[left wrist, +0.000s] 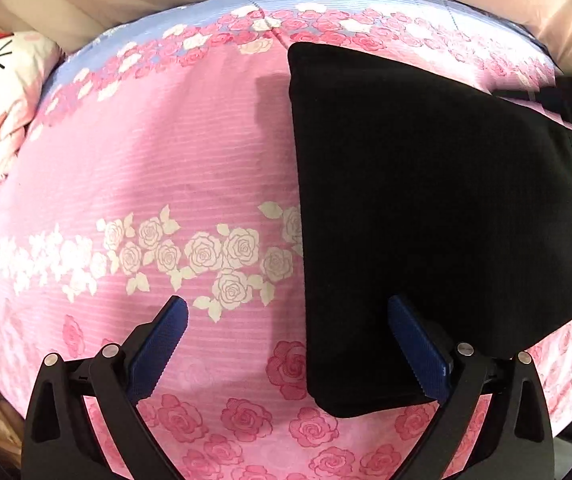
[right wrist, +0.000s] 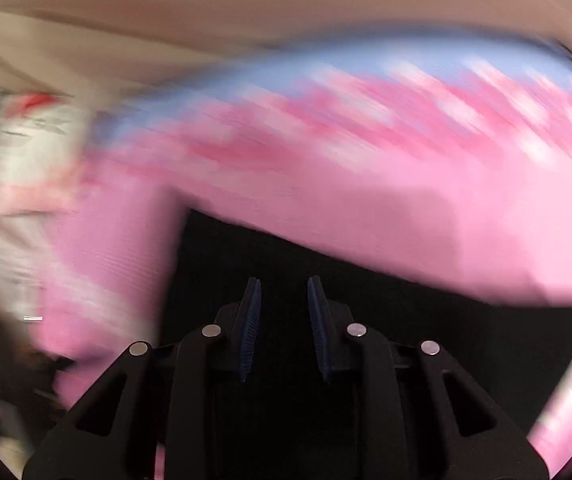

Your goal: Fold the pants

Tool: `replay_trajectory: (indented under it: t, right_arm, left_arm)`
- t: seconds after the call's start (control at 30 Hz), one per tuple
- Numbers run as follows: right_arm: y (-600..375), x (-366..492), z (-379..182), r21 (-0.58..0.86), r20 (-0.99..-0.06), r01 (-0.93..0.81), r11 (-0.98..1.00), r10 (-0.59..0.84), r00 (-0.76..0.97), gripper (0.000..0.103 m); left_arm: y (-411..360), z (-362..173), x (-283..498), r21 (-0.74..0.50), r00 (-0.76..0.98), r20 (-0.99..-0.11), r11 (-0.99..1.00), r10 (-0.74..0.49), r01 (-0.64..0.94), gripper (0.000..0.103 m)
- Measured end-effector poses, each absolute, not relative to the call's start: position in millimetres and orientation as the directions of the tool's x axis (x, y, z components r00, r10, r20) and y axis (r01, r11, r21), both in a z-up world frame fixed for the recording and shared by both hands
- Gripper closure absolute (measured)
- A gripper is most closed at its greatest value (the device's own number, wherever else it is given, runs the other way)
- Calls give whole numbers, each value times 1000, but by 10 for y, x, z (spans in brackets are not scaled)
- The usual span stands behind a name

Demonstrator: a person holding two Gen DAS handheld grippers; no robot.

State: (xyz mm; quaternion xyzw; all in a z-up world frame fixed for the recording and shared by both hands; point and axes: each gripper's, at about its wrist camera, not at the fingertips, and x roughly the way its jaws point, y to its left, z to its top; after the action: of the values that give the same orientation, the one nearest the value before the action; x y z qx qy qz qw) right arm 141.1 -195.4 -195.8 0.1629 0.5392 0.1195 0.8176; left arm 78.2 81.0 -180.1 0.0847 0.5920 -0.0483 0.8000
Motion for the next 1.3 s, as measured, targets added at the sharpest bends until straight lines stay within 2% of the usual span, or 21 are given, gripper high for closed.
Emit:
replay_trajectory:
  t: [0.03, 0.07, 0.13, 0.2, 0.27, 0.37, 0.4, 0.43, 0.5, 0.6, 0.67, 0.8, 0.87, 1.03, 1.1, 1.13, 1.17, 1.3]
  right_arm:
    - [-2057, 1373, -1954, 443, -822, 10, 896, 402, 404, 92]
    - [-2161, 1325, -1858, 467, -819, 68, 881, 402, 409, 93]
    - [-2227, 1190, -1593, 489, -782, 59, 870, 407, 472, 88]
    - [-2284, 1023, -1463, 433, -789, 35, 901, 360, 498, 88]
    - [-2439, 907, -1715, 344, -848, 73, 936, 276, 452, 91]
    - [-2693, 805, -1828, 446, -804, 100, 889, 349, 481, 98]
    - [-2762, 753, -1732, 480, -795, 152, 864, 355, 492, 97]
    - [-2830, 647, -1592, 511, -767, 166, 843, 359, 532, 91]
    - [-2924, 459, -1462, 498, -759, 138, 856, 353, 547, 91]
    - [-2955, 256, -1782, 414, -838, 152, 898, 311, 448, 94]
    - [-3048, 119, -1829, 465, -805, 169, 869, 336, 489, 95]
    - [-3175, -82, -1585, 505, -780, 234, 831, 323, 536, 84]
    - [-3222, -212, -1581, 466, -806, 250, 849, 292, 514, 66]
    - [-3149, -290, -1707, 578, -751, 235, 781, 397, 528, 64]
    - [-3103, -241, -1795, 589, -746, 219, 778, 419, 518, 65]
    - [-3076, -192, -1805, 601, -736, 204, 772, 436, 518, 73]
    - [-3033, -122, -1806, 601, -738, 200, 774, 440, 511, 77]
    - [-3031, 105, -1529, 601, -723, 119, 790, 475, 502, 81]
  left_arm:
    - [791, -1797, 785, 78, 291, -956, 980, 22, 182, 5]
    - [762, -1798, 797, 81, 288, -957, 980, 25, 183, 5]
    - [698, -1785, 801, 120, 291, -955, 974, 60, 192, 5]
    - [623, -1765, 796, 167, 304, -948, 962, 97, 215, 5]
    - [599, -1733, 760, 193, 312, -943, 955, 116, 226, 5]
    - [571, -1709, 765, 209, 320, -938, 952, 130, 225, 5]
    - [595, -1711, 787, 215, 320, -937, 951, 137, 223, 5]
    - [596, -1697, 799, 224, 319, -936, 949, 147, 220, 5]
    - [604, -1644, 824, 215, 326, -935, 953, 137, 215, 5]
    - [592, -1565, 815, 195, 334, -935, 960, 120, 201, 5]
    - [547, -1578, 821, 183, 320, -941, 961, 111, 205, 5]
    - [464, -1521, 812, 199, 328, -937, 955, 120, 218, 5]
    - [431, -1479, 795, 184, 337, -936, 956, 100, 227, 5]
    - [175, -1344, 764, 97, 328, -945, 945, -12, 312, 5]
    - [-47, -1289, 712, 95, 336, -941, 918, -44, 384, 5]
    - [-177, -1278, 675, 103, 339, -939, 897, -54, 430, 5]
    - [-280, -1276, 642, 116, 343, -938, 878, -58, 464, 5]
    - [-831, -1289, 409, 219, 391, -919, 756, -53, 617, 5]
